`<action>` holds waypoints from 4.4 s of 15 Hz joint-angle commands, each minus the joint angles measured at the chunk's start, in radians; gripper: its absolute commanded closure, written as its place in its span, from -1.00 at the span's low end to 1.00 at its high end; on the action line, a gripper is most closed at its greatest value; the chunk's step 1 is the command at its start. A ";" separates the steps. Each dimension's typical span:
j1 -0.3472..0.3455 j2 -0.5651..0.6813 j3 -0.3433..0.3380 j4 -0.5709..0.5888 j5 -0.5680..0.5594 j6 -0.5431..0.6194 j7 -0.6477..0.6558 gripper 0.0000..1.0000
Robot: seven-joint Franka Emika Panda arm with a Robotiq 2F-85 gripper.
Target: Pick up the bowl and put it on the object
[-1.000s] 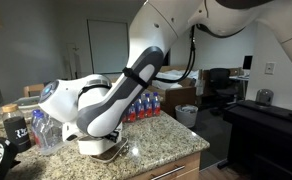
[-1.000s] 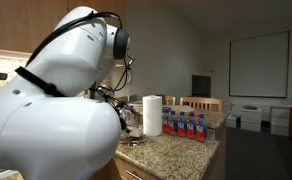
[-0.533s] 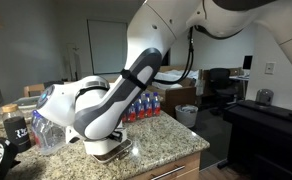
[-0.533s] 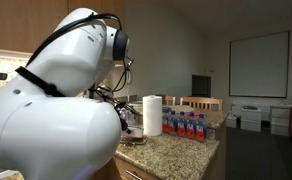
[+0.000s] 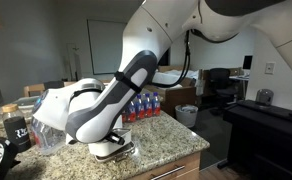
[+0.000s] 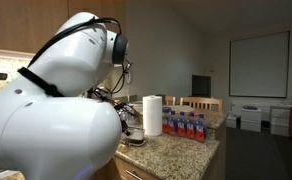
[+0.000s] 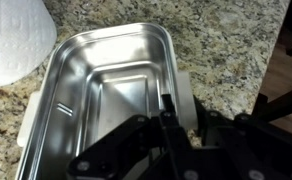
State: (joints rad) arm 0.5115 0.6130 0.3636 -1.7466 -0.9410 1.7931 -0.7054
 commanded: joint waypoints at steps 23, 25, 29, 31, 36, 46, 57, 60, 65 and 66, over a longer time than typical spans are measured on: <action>0.106 0.199 -0.041 0.495 0.196 -0.364 0.123 0.90; 0.127 0.231 -0.054 0.528 0.200 -0.387 0.114 0.90; 0.157 0.291 -0.071 0.588 0.216 -0.447 0.100 0.90; 0.162 0.318 -0.076 0.612 0.224 -0.466 0.099 0.90; 0.162 0.357 -0.084 0.647 0.242 -0.512 0.105 0.90; 0.164 0.402 -0.116 0.722 0.299 -0.583 0.125 0.91; 0.204 0.453 -0.176 0.816 0.277 -0.599 0.125 0.92; 0.213 0.467 -0.187 0.837 0.276 -0.607 0.116 0.23; 0.226 0.486 -0.200 0.869 0.278 -0.626 0.107 -0.37; 0.227 0.488 -0.202 0.873 0.279 -0.627 0.107 -0.50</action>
State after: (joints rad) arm 0.7236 1.0843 0.1794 -0.9128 -0.6674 1.2037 -0.5702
